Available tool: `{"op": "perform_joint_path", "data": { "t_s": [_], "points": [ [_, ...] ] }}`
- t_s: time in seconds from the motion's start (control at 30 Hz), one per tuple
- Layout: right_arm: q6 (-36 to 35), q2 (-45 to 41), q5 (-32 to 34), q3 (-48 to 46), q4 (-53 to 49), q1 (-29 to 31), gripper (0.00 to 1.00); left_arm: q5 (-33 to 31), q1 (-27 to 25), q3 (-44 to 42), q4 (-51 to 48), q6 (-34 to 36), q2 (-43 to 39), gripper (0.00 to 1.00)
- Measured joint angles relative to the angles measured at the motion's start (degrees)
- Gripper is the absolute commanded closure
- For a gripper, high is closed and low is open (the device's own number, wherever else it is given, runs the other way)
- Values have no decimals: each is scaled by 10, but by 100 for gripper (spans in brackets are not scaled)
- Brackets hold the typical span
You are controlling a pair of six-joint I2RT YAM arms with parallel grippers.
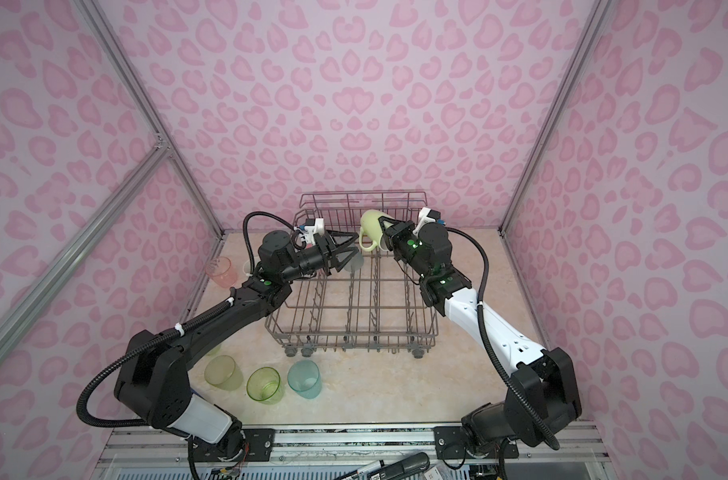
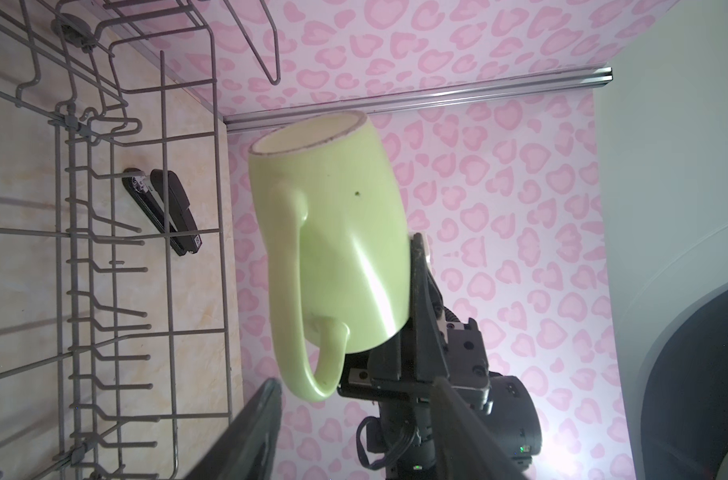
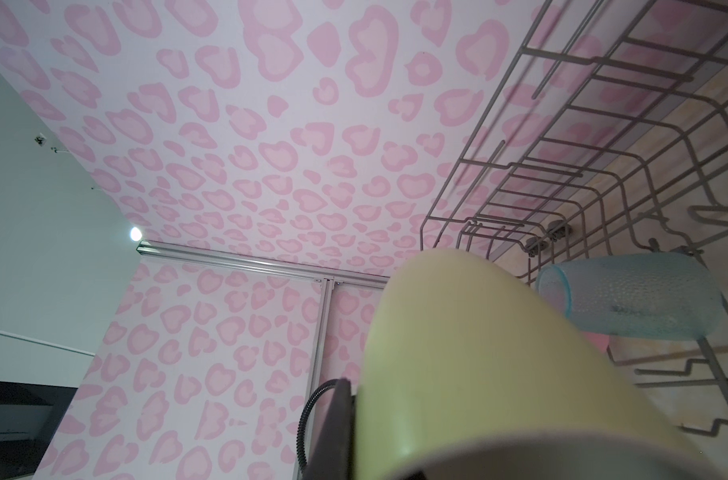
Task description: Load the cups into the dish rack
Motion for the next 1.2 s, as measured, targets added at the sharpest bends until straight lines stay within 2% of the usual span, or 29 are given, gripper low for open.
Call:
{"op": "perform_joint_path", "data": {
  "t_s": [0.5, 1.07, 1.2],
  "points": [
    [33, 11, -8, -4, 20, 1, 100, 0, -5, 7, 8, 1, 35, 47],
    [30, 9, -6, -4, 20, 3, 100, -4, -17, 48, 20, -9, 75, 63],
    [26, 7, 2, -4, 20, 2, 100, -2, -22, 50, 23, -19, 79, 78]
  ]
}}
